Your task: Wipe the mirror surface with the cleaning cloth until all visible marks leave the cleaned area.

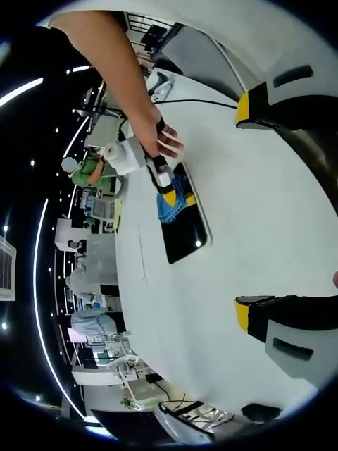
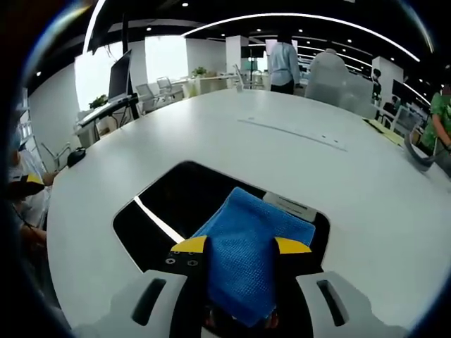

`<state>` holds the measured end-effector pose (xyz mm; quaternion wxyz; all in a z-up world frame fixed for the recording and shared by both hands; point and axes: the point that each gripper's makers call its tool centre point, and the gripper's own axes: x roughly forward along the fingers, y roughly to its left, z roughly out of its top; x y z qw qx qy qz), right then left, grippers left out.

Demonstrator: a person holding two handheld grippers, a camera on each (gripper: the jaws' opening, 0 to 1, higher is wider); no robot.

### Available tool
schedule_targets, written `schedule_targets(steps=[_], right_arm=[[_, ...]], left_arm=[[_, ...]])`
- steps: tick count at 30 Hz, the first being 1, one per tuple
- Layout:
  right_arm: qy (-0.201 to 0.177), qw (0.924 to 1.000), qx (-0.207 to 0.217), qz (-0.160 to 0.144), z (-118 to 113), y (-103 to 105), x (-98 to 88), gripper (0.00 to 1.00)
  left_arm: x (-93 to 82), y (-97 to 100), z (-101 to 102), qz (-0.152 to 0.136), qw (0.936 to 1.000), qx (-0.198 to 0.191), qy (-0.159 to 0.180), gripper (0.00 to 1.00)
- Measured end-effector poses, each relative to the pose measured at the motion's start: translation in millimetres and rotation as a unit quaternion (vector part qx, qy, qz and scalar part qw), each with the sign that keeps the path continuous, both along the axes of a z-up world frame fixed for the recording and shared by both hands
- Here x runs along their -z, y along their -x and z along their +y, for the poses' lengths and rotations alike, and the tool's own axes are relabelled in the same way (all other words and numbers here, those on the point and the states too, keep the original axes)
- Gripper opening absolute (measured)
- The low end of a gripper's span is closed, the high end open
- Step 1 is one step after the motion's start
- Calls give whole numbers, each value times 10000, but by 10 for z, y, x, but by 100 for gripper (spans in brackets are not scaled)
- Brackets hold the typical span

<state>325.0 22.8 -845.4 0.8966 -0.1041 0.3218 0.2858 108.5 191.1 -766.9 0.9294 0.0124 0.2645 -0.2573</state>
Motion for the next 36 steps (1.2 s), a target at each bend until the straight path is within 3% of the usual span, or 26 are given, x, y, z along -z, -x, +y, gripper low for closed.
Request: schedule_targets(steps=[36], right_arm=[[60,10000,29,60,-317,-7,-3,33]], left_arm=[[16,79,36,-3,9999,-161,7,99]])
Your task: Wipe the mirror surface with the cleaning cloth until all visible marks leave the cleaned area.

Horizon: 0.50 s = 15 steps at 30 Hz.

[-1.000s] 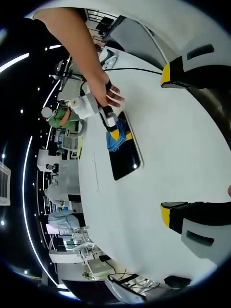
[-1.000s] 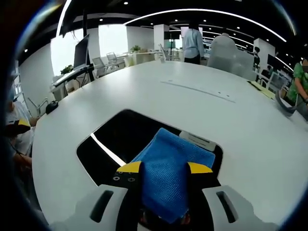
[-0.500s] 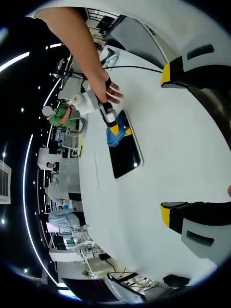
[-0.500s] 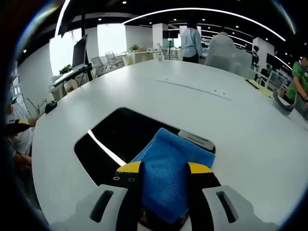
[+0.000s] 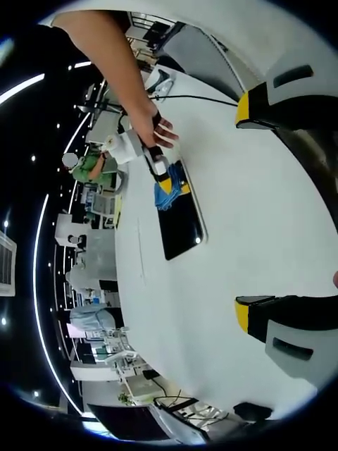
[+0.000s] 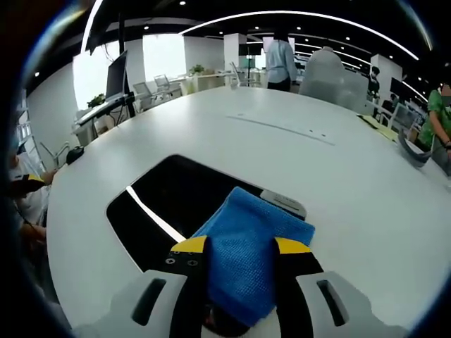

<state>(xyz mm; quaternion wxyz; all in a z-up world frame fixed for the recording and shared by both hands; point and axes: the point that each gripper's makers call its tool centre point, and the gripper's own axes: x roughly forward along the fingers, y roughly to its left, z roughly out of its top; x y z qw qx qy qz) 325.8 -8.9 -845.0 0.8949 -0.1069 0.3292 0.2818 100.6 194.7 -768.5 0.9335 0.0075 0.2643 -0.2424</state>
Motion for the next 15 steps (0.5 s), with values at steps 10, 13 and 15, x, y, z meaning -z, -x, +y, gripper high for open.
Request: schedule_targets(steps=[10,13,15], right_arm=[[-17,10000,-17,8,-79,4,5,33],[-48,10000,6,22,-84,23,3,33],[-54,10000,16,31,-92,21,10,33]], left_arm=[[-13,-7,-5,-3,10000,26,-21,99],[-13,-21,-13,-7,10000,32,-17,99],[-15,-32,-31,-10,10000,51,-16,99]])
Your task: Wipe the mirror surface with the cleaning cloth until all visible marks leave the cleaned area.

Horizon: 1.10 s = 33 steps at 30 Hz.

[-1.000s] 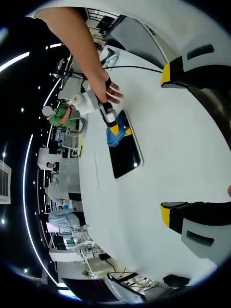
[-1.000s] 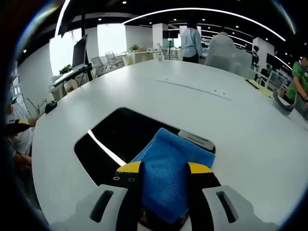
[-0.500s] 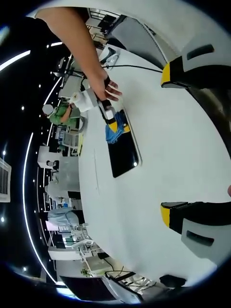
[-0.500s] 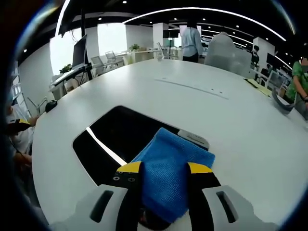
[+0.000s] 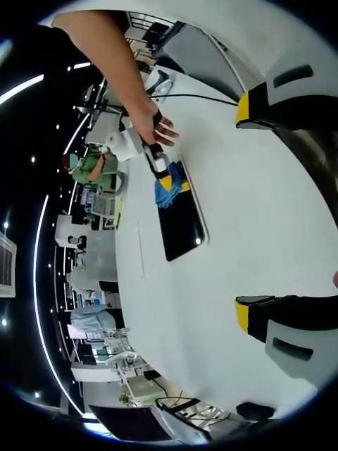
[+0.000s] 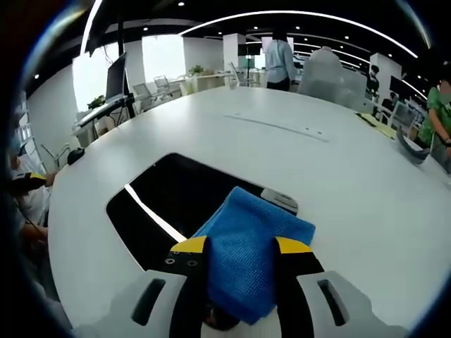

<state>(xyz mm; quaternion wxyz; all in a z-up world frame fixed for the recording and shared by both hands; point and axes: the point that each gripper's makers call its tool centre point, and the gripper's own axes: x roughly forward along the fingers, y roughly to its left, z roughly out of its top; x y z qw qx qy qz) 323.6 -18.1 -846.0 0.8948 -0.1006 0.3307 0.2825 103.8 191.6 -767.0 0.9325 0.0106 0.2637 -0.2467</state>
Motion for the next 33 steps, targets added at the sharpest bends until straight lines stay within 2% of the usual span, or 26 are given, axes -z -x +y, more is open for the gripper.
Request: schedule_targets(steps=[15,33], right_arm=[[-26,10000,23,-14,-28,49,13,33],[-60,10000,74,-7,-24,154,3,33]], left_arm=[[7,2,-47,-10,10000,29,19,99],[10,-8,-4,-33,10000,-16,-17,99]])
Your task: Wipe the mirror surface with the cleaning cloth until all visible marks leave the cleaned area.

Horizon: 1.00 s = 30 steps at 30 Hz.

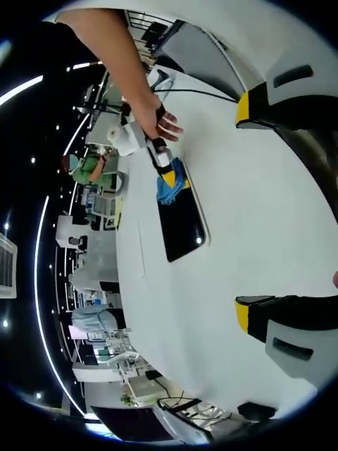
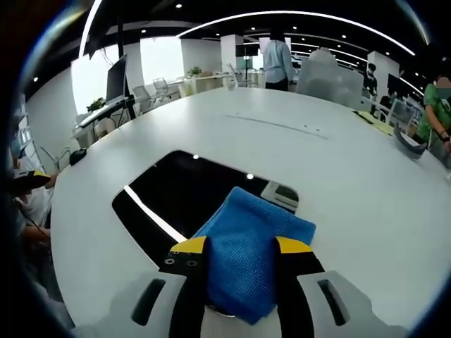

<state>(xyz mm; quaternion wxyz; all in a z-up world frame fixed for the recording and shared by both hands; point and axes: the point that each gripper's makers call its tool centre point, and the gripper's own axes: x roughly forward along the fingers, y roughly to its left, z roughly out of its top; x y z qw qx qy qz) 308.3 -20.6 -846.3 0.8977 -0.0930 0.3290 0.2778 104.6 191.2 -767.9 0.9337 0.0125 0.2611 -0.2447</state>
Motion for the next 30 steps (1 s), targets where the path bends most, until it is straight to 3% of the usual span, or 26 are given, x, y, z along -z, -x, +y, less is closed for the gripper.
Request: schedule_targets(steps=[30], right_arm=[[28,10000,-21,21,20,179,-1,34]], left_arm=[[-35,81,86,-40,10000,-63,-42,99]])
